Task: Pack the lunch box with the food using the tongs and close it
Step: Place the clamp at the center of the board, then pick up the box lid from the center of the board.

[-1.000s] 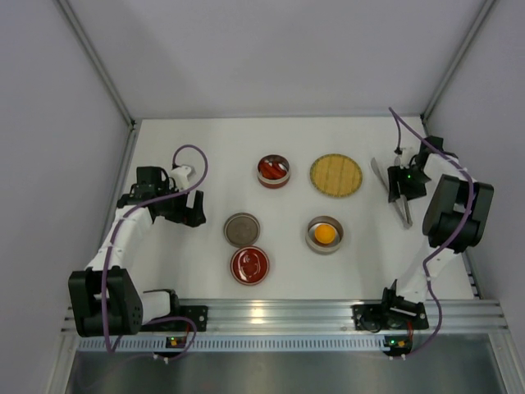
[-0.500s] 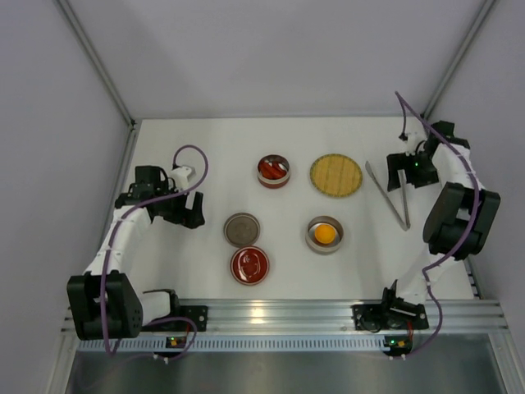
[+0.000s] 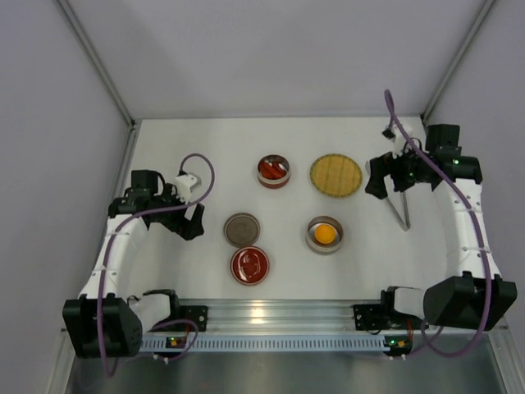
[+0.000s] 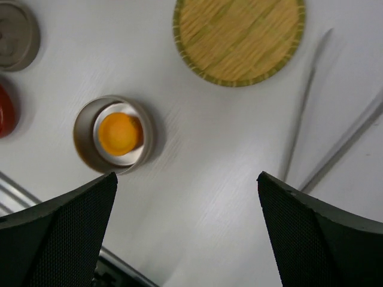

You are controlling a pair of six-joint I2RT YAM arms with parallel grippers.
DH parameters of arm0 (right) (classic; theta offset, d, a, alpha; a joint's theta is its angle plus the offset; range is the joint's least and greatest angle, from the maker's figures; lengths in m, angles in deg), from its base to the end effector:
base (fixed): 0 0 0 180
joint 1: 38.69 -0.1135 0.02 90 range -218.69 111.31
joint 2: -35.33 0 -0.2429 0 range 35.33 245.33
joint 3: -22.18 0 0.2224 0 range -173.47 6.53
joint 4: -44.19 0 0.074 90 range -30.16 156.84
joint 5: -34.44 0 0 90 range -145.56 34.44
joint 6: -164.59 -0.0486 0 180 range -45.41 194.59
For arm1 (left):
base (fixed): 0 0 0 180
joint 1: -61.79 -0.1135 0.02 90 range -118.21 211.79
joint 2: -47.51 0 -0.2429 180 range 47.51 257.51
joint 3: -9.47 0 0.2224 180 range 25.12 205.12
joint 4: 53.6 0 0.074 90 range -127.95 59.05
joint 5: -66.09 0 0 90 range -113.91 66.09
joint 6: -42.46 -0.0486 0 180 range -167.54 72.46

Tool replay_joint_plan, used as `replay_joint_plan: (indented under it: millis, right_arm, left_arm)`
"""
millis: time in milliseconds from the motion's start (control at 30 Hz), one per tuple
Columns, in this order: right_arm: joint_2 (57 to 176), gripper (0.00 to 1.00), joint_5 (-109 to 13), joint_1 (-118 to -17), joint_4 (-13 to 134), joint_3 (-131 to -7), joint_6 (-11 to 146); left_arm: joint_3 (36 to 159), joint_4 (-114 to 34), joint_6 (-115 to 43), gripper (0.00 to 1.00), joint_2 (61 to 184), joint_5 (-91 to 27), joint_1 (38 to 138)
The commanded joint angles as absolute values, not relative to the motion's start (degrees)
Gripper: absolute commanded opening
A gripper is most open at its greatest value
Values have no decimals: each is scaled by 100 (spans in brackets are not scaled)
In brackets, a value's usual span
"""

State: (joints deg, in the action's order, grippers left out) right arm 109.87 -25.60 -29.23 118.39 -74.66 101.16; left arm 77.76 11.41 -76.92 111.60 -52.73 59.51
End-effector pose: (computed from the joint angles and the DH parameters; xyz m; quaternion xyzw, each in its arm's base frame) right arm 0.2335 -0.0143 0.3406 -0.2193 0.8904 0.1348 0.3754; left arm 0.1933 -0.0158 0.2465 0.2806 0.8965 -0.1651 0.3005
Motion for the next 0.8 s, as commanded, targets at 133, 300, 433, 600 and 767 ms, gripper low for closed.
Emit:
replay_joint_plan:
  millis: [133, 300, 433, 600, 767]
  right_arm:
    - [10266, 98, -2375, -3781, 11732, -6247, 9885]
    - [10204, 96, -2138, -3807, 11715, -5957, 9841]
    - [10143, 96, -2102, -3807, 11741, -5834, 9841]
    - [10090, 96, -2102, -3799, 11776, -5799, 9850]
    - [10116, 96, -2049, -3807, 11741, -5763, 9823]
  left_arm:
    - [7636, 1470, -8270, 96, 10911, -5461, 7179]
    - [7750, 1250, -7979, 93, 11629, -5318, 8270]
    - [7978, 1329, -7769, 88, 12394, -5388, 8789]
    - [8172, 1320, -7549, 82, 13152, -5476, 9018]
    - [8278, 1259, -7417, 73, 13530, -5442, 9132]
